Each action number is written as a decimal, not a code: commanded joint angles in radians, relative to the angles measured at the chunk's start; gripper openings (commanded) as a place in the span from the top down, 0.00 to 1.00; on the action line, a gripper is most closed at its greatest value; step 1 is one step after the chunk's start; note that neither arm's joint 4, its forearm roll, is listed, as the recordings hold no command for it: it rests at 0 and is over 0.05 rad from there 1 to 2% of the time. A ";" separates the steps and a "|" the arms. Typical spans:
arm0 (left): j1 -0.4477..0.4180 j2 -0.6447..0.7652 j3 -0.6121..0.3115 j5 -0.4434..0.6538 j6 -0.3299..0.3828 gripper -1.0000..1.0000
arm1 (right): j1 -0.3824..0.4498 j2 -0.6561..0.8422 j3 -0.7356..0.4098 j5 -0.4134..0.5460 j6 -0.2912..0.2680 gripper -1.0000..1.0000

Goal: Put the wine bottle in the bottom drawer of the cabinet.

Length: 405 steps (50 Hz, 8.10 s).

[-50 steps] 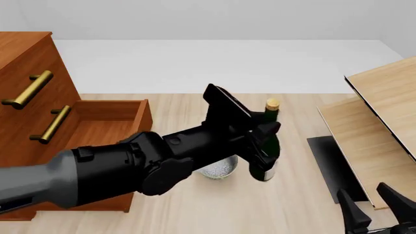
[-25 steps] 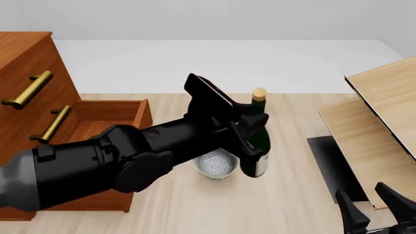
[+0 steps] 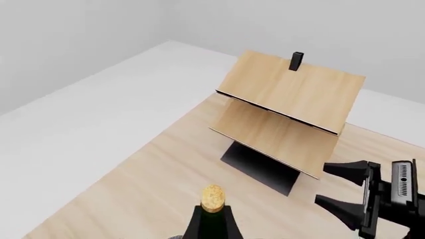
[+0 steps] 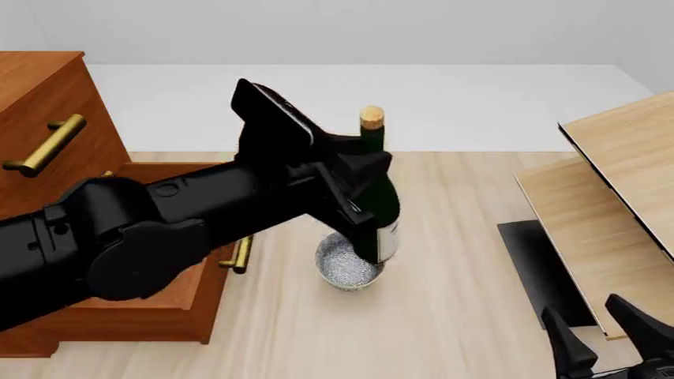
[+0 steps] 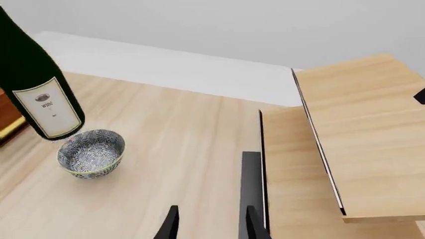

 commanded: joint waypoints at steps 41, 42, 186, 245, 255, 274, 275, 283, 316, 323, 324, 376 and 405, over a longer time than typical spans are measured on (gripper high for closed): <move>0.338 -0.425 0.087 0.229 0.020 1.00 | 0.018 0.002 0.000 0.002 -0.005 0.00; 0.357 -0.430 0.086 0.239 0.009 1.00 | 0.018 0.005 0.000 0.000 -0.005 0.00; 0.745 -0.339 0.167 0.492 -0.071 1.00 | 0.030 0.044 0.000 -0.025 -0.008 0.00; 0.736 -0.222 0.211 0.442 -0.134 1.00 | 0.034 0.038 0.000 -0.018 -0.012 0.00; 0.725 -0.203 0.224 0.431 -0.157 1.00 | 0.032 0.036 0.000 -0.016 -0.013 0.00; 0.722 -0.141 0.244 0.393 -0.160 1.00 | 0.033 0.031 0.000 -0.011 -0.014 0.00; 0.723 -0.136 0.246 0.390 -0.158 1.00 | 0.034 0.033 0.000 -0.013 -0.015 0.00; 0.723 -0.095 0.241 0.373 -0.168 1.00 | 0.034 0.036 0.000 -0.016 -0.014 0.00; 0.763 0.092 0.162 0.328 -0.158 1.00 | 0.030 0.048 0.000 -0.027 -0.014 0.00; 0.763 0.126 0.165 0.306 -0.179 1.00 | 0.029 0.048 0.000 -0.028 -0.013 0.00; 0.756 0.135 0.164 0.302 -0.187 1.00 | 0.029 0.051 0.000 -0.028 -0.014 0.00; 0.817 0.412 0.073 0.199 -0.224 1.00 | 0.019 0.058 0.000 -0.026 -0.017 0.00; 0.836 0.479 0.078 0.160 -0.225 1.00 | 0.020 0.059 0.000 -0.027 -0.017 0.00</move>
